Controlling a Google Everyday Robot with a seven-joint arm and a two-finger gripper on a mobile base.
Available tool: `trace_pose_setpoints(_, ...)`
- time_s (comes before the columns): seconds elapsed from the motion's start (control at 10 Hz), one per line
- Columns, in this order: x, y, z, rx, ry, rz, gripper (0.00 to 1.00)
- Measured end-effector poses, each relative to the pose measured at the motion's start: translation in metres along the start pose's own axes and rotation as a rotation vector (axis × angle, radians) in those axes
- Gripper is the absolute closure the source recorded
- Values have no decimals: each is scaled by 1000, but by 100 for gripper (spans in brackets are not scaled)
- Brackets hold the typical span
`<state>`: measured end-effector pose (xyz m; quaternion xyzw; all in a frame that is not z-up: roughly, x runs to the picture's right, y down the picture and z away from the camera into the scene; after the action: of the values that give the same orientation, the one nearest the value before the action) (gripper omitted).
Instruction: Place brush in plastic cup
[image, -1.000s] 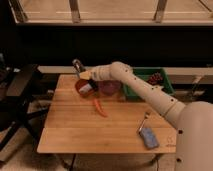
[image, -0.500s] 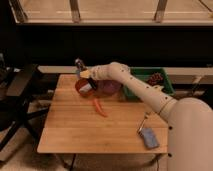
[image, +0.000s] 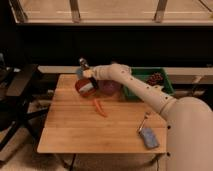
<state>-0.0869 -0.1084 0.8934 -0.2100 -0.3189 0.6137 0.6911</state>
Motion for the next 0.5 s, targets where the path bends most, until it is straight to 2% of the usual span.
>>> trace_pose_setpoints(0.3,0,-14,-3,31,-8,27,100)
trace_pose_setpoints(0.5,1,-17,-1,31,-4,39,100)
